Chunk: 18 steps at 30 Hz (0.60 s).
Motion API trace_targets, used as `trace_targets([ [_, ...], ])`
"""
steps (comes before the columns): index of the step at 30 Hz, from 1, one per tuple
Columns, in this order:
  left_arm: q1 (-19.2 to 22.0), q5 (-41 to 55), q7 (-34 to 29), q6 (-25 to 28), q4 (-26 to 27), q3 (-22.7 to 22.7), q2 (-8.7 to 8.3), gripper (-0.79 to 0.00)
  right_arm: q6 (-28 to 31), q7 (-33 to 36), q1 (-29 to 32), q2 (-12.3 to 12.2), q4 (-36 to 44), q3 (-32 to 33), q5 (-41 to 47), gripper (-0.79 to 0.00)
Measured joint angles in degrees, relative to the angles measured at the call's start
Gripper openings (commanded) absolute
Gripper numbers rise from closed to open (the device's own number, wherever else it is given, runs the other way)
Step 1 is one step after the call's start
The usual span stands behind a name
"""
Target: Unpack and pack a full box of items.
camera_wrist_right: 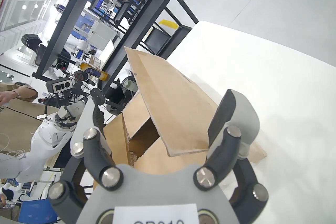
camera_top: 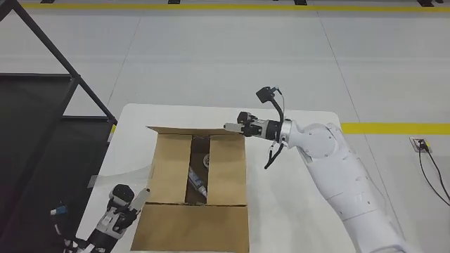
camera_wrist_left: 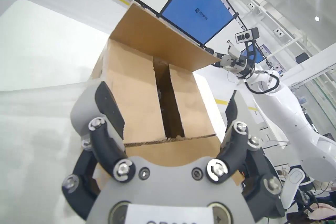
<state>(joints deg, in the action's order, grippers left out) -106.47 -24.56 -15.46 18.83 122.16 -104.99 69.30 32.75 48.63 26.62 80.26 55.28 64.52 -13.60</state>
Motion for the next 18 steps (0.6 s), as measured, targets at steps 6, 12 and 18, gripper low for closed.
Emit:
trace_targets([
  [6, -4.6, 7.8, -11.6, 8.2, -5.5, -9.1, -1.10, 0.000, -0.3, 1.7, 0.1, -0.3, 1.2, -0.8, -0.5, 0.000],
  [12, -5.4, 12.3, -24.1, 14.7, -8.7, -10.2, -2.23, 0.000, -1.3, 3.0, 0.2, -0.5, 2.3, -2.1, -1.8, 0.000],
  [18, -4.1, 15.6, -32.7, 18.0, -9.5, -7.5, -3.19, 0.000, -2.5, 2.7, 0.2, -0.4, 2.8, -3.7, -2.2, 0.000],
])
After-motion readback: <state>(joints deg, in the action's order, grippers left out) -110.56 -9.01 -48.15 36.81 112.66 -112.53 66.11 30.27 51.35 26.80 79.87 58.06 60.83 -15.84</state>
